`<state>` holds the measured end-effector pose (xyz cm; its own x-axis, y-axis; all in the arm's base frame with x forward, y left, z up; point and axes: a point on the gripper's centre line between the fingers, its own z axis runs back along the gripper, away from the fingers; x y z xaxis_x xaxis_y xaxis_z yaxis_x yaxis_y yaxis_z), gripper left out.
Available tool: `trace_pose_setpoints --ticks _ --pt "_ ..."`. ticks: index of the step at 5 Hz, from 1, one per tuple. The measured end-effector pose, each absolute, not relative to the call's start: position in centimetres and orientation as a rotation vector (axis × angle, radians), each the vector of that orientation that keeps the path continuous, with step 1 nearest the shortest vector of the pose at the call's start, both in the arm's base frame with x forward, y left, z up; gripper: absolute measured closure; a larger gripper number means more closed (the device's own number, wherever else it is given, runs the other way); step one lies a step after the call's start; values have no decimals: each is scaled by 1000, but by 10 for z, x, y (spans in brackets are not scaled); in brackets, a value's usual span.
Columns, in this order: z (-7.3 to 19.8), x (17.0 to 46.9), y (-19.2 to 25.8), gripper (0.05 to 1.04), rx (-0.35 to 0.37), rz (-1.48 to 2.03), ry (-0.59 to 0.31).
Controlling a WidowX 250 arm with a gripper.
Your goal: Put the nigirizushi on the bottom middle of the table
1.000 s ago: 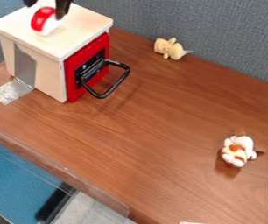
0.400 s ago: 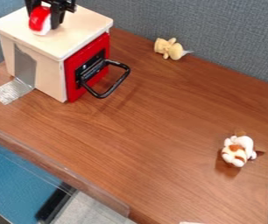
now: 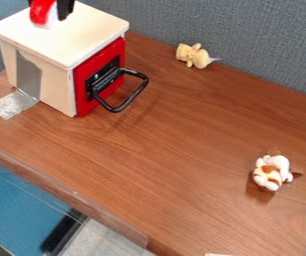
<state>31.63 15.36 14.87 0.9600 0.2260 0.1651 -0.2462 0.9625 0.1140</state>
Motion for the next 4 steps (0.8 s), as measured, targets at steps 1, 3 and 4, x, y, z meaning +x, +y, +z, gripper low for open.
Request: trace_pose_setpoints --ticks 1,3,4 --pt "136 294 113 500 144 146 -138" --pt "95 248 44 500 205 -33 -159" --pt "64 241 34 500 192 -76 -126"
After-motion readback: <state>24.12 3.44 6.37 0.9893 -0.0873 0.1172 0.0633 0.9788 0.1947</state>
